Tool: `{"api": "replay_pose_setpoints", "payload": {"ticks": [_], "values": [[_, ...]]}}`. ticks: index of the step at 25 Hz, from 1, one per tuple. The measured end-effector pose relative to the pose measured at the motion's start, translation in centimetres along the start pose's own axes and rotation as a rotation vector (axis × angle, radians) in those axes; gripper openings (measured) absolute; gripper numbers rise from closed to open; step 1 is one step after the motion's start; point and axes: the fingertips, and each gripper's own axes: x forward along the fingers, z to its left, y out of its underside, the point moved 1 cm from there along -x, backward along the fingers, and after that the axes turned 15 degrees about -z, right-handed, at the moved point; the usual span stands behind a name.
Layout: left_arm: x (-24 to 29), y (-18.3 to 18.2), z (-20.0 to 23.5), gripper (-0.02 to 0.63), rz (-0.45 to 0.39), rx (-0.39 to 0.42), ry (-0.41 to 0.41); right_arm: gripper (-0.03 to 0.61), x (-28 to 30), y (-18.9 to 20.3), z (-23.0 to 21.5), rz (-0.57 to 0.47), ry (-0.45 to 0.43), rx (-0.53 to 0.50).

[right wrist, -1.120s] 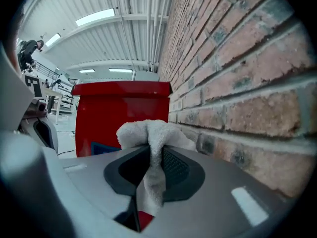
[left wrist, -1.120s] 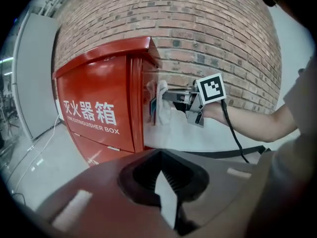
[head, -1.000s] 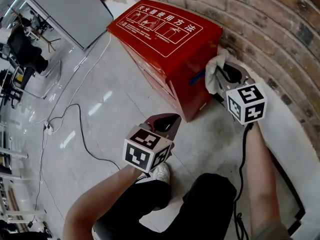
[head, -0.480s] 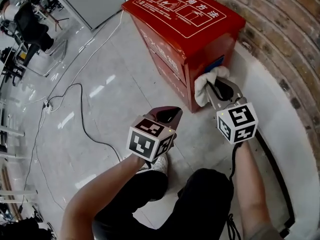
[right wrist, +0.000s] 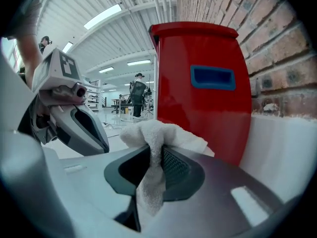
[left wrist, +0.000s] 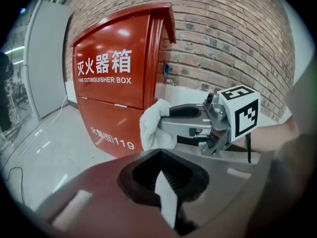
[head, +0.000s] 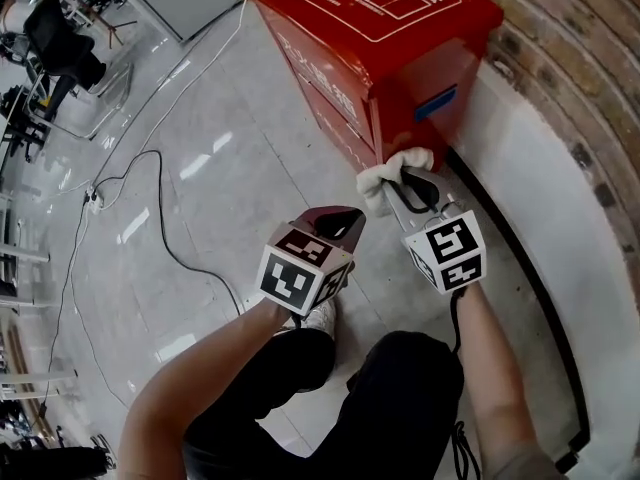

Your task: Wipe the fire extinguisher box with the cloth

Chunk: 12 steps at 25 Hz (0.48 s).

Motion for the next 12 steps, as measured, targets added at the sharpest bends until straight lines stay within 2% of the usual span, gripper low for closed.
{"api": "replay_pose_setpoints", "payload": {"ticks": [6, 12], "values": [[1.5, 1.5, 0.4, 0.000, 0.018, -0.013, 0.015, 0.097, -0.4, 3.8, -3.5, 0.039, 0.072, 0.049], [2.5, 2.3, 0.7, 0.000, 0.028, -0.008, 0.039, 0.098, -1.6, 5.5, -8.6, 0.085, 0.148, 0.036]]}}
